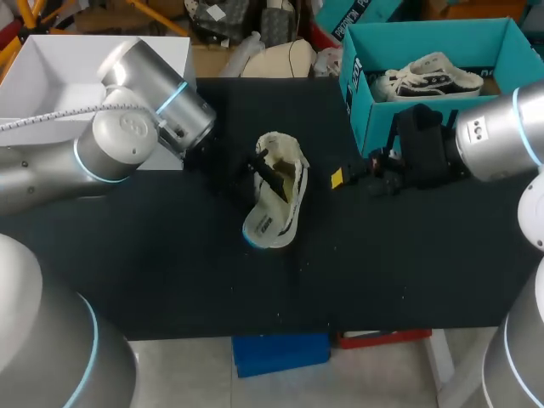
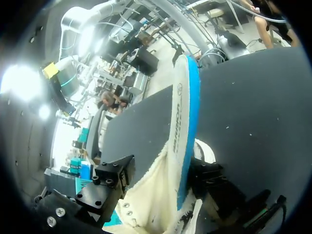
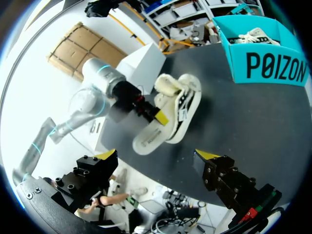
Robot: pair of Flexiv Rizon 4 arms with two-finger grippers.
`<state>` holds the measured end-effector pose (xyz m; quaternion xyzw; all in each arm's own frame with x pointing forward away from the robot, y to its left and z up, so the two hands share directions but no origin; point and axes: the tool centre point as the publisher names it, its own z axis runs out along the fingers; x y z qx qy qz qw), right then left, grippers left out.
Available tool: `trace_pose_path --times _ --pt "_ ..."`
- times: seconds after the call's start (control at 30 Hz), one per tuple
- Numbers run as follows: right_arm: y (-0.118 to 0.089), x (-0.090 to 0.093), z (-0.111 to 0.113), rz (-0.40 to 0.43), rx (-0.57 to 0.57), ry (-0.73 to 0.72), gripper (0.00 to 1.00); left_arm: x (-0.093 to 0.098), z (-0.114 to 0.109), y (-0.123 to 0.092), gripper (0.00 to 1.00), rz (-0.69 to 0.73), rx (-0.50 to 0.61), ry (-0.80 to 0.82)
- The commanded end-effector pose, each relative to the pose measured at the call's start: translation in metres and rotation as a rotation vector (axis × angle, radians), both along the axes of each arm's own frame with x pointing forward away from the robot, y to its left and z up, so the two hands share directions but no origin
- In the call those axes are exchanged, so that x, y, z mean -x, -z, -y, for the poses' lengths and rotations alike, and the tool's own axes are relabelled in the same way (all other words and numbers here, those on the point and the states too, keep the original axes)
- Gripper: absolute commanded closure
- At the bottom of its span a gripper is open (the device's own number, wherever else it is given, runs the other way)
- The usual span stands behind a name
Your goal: Take the shoe out of the shoebox, open the shoe tongue, remove and reinsert the insole, then place the shoe into the shoebox
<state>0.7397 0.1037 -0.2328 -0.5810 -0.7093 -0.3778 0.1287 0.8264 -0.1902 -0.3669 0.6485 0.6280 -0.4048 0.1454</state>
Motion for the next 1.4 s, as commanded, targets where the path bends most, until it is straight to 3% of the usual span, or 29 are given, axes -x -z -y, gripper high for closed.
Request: trace_pose_path --times 0.03,0.2,0.27,0.3,0.43,0.5,0.6,0.93,1.4 --pt "0.0 0.0 -0.001 -0.001 0.002 0.001 0.0 0.022 -0.018 -0.016 0.25 0.019 -0.012 -0.027" --pt "0.0 0.0 -0.001 -0.001 0.002 0.001 0.0 0.04 -0.025 -0.023 0.29 0.022 -0.012 -0.026" --pt "0.0 0.0 -0.001 -0.001 0.002 0.001 0.0 0.046 -0.027 -0.026 0.38 0.022 -0.009 -0.024" --pt "0.0 0.0 -0.001 -0.001 0.002 0.001 0.0 0.049 -0.028 -0.027 0.48 0.021 -0.008 -0.023" --pt "0.0 0.0 -0.001 -0.001 0.002 0.001 0.0 0.059 -0.033 -0.027 0.52 0.006 -0.032 -0.024" --pt "0.0 0.0 -0.001 -0.001 0.002 0.001 0.0 0.063 -0.036 -0.027 0.64 -0.001 -0.041 -0.022" --pt "0.0 0.0 -0.001 -0.001 0.002 0.001 0.0 0.065 -0.038 -0.026 1.0 -0.019 -0.048 -0.017" --pt "0.0 0.0 -0.001 -0.001 0.002 0.001 0.0 0.048 -0.03 -0.014 1.0 -0.058 -0.043 -0.008" --pt "0.0 0.0 -0.001 -0.001 0.002 0.001 0.0 -0.017 -0.01 0.008 1.0 -0.05 -0.05 0.0"
